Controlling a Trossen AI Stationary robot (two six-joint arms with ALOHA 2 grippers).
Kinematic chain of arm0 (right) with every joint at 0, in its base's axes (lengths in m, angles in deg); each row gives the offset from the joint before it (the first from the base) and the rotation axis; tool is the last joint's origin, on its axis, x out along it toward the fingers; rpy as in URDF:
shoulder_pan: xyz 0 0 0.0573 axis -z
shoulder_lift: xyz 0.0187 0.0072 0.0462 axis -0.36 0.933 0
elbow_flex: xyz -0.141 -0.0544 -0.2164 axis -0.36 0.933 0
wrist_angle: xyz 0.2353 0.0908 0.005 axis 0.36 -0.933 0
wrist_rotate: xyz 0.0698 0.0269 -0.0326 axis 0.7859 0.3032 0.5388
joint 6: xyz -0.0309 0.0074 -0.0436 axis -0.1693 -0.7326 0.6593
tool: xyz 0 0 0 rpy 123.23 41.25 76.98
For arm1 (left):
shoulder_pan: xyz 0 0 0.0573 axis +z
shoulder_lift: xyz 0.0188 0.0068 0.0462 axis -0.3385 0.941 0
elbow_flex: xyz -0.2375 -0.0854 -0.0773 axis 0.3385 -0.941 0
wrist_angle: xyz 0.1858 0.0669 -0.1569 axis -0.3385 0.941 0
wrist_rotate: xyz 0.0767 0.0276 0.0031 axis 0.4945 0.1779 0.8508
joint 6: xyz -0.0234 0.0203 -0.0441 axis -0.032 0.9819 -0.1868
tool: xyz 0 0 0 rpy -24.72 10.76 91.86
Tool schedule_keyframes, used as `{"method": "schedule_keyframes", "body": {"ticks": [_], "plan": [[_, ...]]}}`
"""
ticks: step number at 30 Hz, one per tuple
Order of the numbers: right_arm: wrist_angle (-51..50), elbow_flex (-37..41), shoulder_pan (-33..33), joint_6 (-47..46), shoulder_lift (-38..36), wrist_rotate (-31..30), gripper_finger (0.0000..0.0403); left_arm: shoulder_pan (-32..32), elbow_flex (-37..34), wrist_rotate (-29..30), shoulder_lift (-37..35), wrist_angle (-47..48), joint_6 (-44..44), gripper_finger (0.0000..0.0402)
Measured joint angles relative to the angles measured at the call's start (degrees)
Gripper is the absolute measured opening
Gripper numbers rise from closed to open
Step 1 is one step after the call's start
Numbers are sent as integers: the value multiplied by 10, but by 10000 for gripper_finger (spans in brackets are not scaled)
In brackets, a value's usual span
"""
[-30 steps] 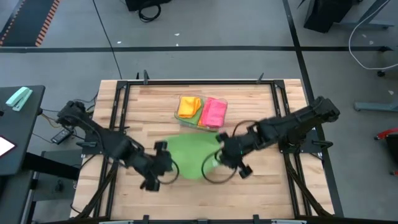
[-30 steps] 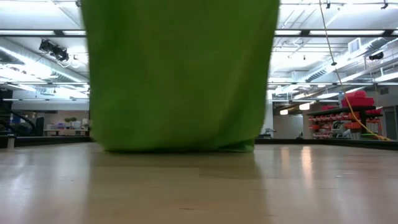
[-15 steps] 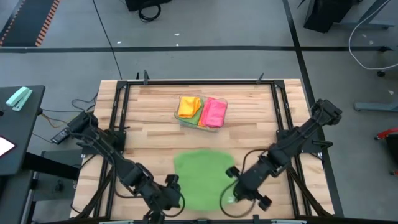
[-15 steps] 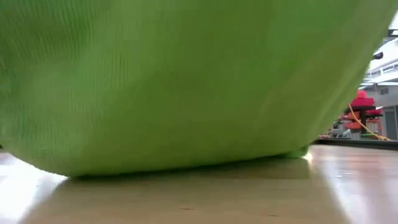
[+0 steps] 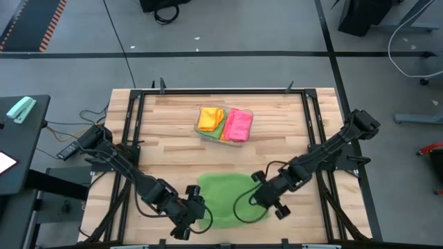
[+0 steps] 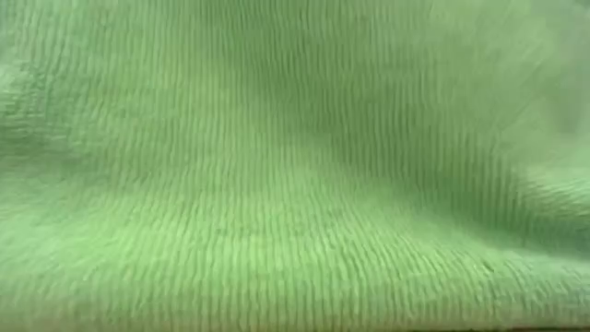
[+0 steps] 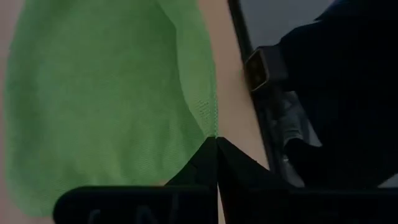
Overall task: Fold microfiber towels
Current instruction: Fold the green microfiber cloth
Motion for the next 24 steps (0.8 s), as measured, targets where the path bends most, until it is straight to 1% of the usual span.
{"method": "schedule_keyframes", "body": {"ticks": [4, 9, 13, 16, 21, 24], "plan": [[6, 23, 21, 3, 0, 2, 14, 8, 0, 19, 8, 9, 6, 16], [6, 40, 39, 21, -1, 4, 14, 15, 0, 35, 31, 14, 10, 6], [13, 56, 49, 27, -1, 4, 14, 22, 0, 41, 53, 15, 11, 13], [27, 82, 55, 27, -1, 4, 14, 27, 0, 50, 69, 15, 27, 19], [56, 132, 74, 20, -1, 4, 14, 45, -1, 53, 98, 14, 26, 6], [57, 144, 87, 18, -1, -10, 14, 59, -1, 67, 103, 31, 24, 10]]}}
